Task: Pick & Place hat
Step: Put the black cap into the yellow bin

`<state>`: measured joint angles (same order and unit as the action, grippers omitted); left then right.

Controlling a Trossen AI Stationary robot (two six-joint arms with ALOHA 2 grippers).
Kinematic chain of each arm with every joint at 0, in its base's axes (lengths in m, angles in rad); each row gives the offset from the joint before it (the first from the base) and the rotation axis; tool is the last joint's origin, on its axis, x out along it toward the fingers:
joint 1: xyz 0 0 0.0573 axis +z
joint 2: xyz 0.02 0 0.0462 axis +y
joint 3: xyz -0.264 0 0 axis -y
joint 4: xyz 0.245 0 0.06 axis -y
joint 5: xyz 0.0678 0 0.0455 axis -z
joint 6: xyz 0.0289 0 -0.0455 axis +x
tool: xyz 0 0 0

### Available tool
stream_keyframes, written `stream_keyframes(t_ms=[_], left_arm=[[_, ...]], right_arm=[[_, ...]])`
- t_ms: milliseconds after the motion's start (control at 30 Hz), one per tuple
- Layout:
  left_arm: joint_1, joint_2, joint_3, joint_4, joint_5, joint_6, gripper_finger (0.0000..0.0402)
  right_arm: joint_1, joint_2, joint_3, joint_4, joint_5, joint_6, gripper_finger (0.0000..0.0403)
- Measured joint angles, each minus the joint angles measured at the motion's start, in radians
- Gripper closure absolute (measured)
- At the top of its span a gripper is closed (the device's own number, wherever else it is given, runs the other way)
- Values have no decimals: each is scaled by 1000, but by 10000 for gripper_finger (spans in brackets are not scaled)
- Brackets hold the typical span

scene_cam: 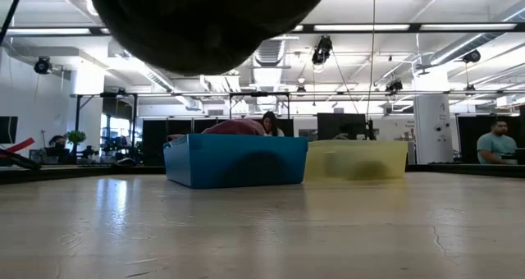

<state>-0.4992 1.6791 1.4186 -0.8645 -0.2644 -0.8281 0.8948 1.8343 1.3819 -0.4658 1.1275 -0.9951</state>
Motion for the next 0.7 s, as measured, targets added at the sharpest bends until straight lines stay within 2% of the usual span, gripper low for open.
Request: stream_keyframes(t_ms=[133,467,700], left_arm=[[-17,0,19,110,1,-21,216],[-46,7,51,130,-55,-91,216],[-43,75,50,198,-86,-101,216]], right_arm=[[0,1,0,1,0,11,390],[-48,55,-2,9,-25,102,390],[-101,99,-2,65,-34,98,390]])
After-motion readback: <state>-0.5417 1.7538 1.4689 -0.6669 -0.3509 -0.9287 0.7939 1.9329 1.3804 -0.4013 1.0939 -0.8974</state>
